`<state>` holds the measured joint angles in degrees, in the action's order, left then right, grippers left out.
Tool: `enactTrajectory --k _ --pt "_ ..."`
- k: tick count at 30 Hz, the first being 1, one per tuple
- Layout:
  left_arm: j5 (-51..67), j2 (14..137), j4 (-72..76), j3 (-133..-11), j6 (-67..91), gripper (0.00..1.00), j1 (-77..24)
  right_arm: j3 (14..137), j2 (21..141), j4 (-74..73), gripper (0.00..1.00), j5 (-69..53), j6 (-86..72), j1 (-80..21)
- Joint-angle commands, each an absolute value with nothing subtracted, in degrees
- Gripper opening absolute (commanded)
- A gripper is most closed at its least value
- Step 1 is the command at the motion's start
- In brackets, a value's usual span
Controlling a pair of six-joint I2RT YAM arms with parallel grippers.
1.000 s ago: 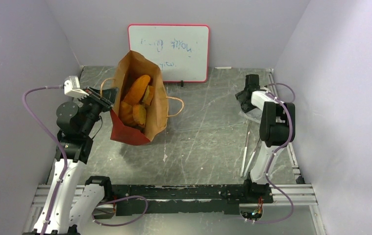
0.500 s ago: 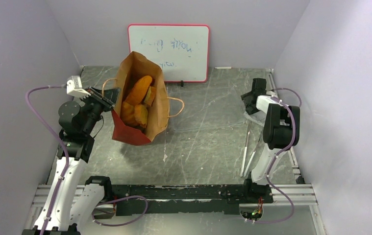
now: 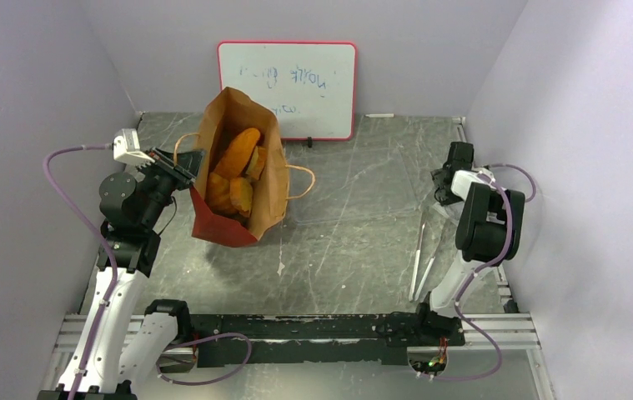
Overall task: Take the fake bread out of the paper bag
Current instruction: Pick up the clamp at the center of the board.
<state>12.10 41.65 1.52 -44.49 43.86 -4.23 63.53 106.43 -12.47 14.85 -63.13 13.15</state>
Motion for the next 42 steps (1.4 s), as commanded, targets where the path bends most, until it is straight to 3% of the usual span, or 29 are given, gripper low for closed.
enactTrajectory --k 1,16,27,42 --pt "13.5 40.5 8.8 -45.0 44.6 0.07 -4.4 62.2 104.3 -17.1 0.60 19.7 -64.5 14.3" --pt "13.8 40.8 9.6 -44.6 45.2 0.07 -4.4 63.2 98.3 -12.9 0.62 23.2 -57.5 14.3" --pt "15.2 42.9 8.9 -46.5 46.0 0.07 -4.4 72.9 99.2 -20.8 0.65 35.3 -44.1 2.9" --pt "15.7 43.0 7.3 -47.6 46.7 0.07 -4.4 52.3 75.3 -23.9 0.64 33.0 -38.5 -7.1"
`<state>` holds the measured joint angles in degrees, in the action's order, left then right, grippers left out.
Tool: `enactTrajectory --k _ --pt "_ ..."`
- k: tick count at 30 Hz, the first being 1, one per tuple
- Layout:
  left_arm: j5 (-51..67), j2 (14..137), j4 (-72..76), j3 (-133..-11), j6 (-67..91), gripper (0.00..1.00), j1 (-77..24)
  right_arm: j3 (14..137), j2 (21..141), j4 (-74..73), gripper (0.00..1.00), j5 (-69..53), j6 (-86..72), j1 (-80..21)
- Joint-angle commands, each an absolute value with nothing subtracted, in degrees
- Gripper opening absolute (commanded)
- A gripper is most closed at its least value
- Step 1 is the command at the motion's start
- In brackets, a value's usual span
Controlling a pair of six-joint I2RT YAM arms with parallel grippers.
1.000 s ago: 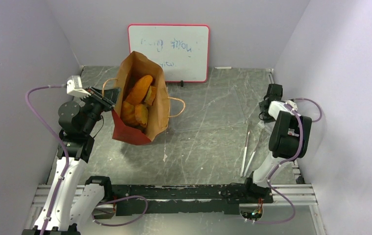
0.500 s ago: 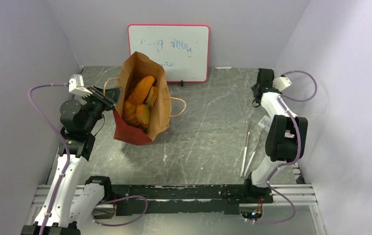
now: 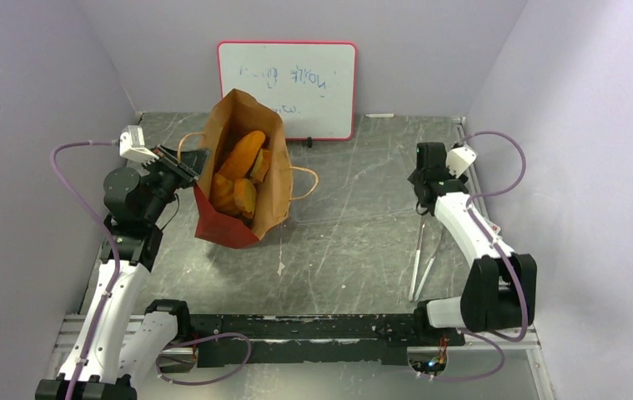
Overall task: Take the fake bread out of the paper bag
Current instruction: Pick up the clamp at the center of the board.
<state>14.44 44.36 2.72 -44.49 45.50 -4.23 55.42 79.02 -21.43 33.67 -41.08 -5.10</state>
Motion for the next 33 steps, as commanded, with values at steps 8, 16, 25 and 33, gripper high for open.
enactTrajectory --k 8,16,25,33 --pt "15.4 41.6 6.2 -47.6 46.9 0.07 -4.4 45.5 70.9 -29.9 0.63 35.0 -43.9 -11.9" --pt "15.3 40.5 5.2 -47.8 46.2 0.07 -4.4 42.7 71.0 -34.2 0.61 36.5 -48.2 -12.9" --pt "15.4 40.1 5.4 -47.5 46.2 0.07 -4.4 40.0 74.5 -32.0 0.61 33.7 -50.2 -13.0" --pt "15.5 40.7 5.7 -47.2 46.3 0.07 -4.4 37.5 78.2 -28.5 0.56 32.1 -51.4 -13.1"
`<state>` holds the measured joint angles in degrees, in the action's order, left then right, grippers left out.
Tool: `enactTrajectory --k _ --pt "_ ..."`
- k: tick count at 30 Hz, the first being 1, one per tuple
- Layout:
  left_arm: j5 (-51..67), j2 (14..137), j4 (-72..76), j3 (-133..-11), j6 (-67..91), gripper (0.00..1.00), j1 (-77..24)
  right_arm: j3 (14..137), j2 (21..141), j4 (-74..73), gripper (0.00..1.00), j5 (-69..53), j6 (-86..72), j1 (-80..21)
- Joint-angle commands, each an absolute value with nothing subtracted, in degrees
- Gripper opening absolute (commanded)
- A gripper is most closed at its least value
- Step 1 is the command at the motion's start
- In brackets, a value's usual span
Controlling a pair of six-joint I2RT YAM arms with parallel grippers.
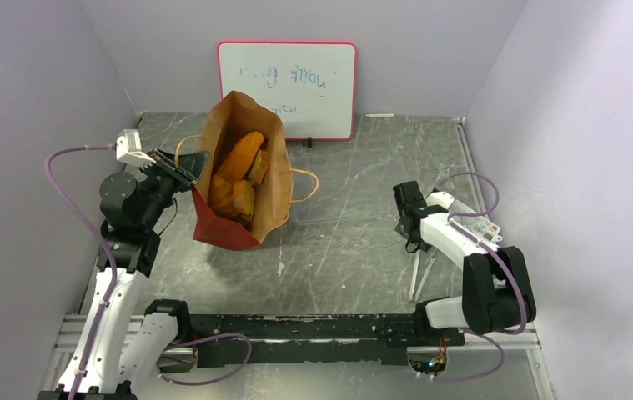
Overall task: Take the fake bread out of the paper bag
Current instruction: Pick up the clamp at the center of the board.
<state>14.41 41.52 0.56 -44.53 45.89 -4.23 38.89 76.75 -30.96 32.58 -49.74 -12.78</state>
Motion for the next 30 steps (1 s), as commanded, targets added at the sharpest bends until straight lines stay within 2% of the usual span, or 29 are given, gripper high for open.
enactTrajectory --k 1,9,13,15,21,27,30 --pt "15.5 40.9 5.8 -47.1 46.4 0.07 -4.4 37.3 78.6 -28.0 0.55 31.8 -51.6 -13.1" --pt "15.1 41.1 6.1 -46.6 46.5 0.07 -4.4 36.2 81.0 -26.0 0.31 30.3 -52.2 -13.0" --pt "15.0 41.1 6.1 -46.7 46.4 0.07 -4.4 35.7 80.1 -25.9 0.11 30.0 -52.3 -13.0" --pt "14.9 41.2 6.1 -46.8 46.3 0.07 -4.4 35.5 79.5 -26.3 0.05 29.9 -52.6 -13.0" --pt "14.2 41.1 5.2 -47.8 46.0 0.07 -4.3 34.8 76.0 -28.0 0.00 29.9 -52.9 -13.1" --pt "6.7 39.4 0.2 -49.9 46.4 0.07 -4.3 38.5 68.1 -29.5 0.00 29.8 -47.0 -14.7" --pt "2.3 38.8 -2.7 -50.9 47.8 0.07 -4.3 43.3 68.7 -29.9 0.00 28.5 -42.5 -17.9"
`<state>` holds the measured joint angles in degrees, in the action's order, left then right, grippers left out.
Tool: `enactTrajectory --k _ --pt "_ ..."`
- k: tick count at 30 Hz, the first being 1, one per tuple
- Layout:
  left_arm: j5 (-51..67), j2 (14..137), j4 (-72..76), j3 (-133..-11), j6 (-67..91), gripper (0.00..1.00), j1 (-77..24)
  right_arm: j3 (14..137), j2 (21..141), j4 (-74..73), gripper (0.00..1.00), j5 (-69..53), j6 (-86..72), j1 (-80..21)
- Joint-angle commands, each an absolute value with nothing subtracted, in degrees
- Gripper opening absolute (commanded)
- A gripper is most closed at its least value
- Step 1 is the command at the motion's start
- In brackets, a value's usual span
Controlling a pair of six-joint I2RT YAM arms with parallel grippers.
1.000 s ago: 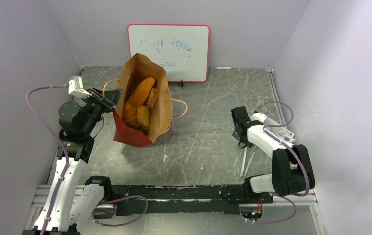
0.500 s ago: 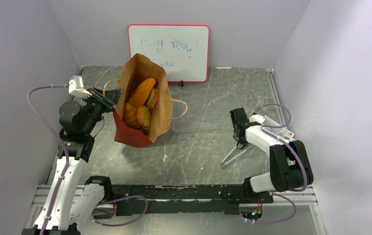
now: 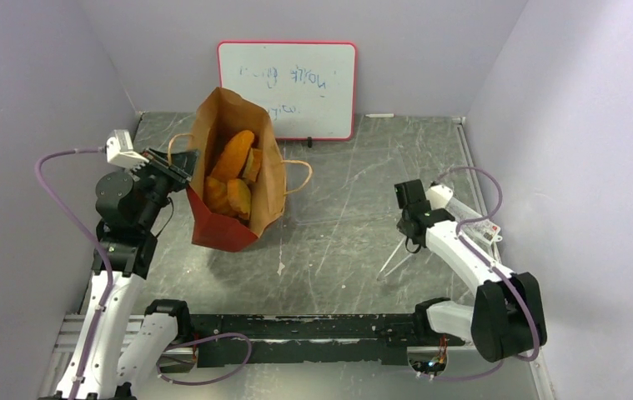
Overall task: Take the fake bread out of the paper bag
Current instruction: Pick up the clamp at the center of the board, then place the clamp in the container.
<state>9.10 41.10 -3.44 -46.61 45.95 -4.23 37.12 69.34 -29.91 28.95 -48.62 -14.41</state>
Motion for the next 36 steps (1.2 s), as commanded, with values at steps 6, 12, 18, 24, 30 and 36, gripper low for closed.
enactTrajectory --k 6,12,18,24,30,36 --pt "-2.8 37.9 -6.8 -52.2 49.9 0.07 -4.3 52.7 77.6 -27.4 0.00 29.4 -36.8 -31.0" --pt "-5.6 36.3 -8.2 -52.4 50.7 0.07 -4.3 64.3 93.1 -22.3 0.00 28.2 -27.3 -40.0" --pt "-6.0 35.8 -9.2 -53.3 50.3 0.07 -4.3 75.0 106.6 -20.9 0.00 27.2 -22.8 -43.1" --pt "-5.7 35.5 -9.2 -53.0 50.0 0.07 -4.3 82.2 114.6 -22.9 0.00 26.6 -20.0 -42.7" --pt "-5.7 35.8 -9.0 -52.9 49.6 0.07 -4.3 84.0 117.9 -22.6 0.18 24.2 -19.2 -41.8" --pt "-5.2 36.5 -8.3 -52.7 49.5 0.07 -4.3 84.4 117.0 -22.5 0.40 25.1 -18.3 -41.1"
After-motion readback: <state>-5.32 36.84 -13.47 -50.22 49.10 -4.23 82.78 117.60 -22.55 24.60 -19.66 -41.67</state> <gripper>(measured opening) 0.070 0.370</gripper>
